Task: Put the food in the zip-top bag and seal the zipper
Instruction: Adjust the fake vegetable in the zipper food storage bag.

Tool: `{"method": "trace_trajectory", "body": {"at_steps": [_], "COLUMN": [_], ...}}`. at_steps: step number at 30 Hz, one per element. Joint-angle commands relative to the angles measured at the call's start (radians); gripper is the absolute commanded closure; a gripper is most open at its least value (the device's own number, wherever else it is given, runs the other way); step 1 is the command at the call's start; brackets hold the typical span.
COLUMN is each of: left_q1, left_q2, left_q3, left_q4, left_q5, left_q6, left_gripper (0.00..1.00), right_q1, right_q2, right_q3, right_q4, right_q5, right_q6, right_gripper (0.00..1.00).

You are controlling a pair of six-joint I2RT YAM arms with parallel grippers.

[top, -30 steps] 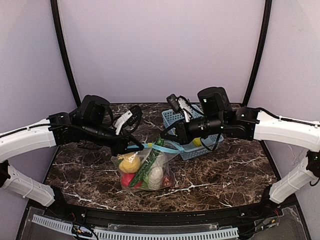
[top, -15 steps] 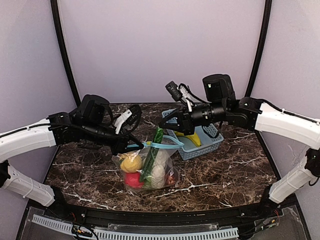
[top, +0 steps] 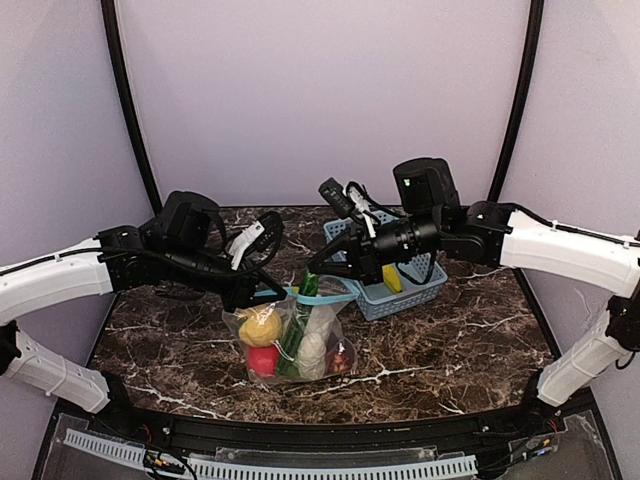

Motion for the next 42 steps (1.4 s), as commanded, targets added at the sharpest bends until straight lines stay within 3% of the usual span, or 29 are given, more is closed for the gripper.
{"method": "trace_trajectory", "body": {"at_steps": [1,42], "left_q1": [-0.003,0.0], "left_q2": [-0.01,-0.143], "left_q3": [-0.009,-0.067], "left_q4": [0.072,0.168], "left_q5": [0.009,-0.042], "left_q6": [-0.021,-0.137], "left_gripper": [0.99,0.99], "right_q1": [0.047,0.168], "right_q2": [0.011,0.186], "right_q3": [-0.058,-0.066], "right_q4": [0.054,-0.029], "right_q5": [0.021,0.164], "right_q6": [0.005,-0.017], "right_gripper": [1.0,1.0]}}
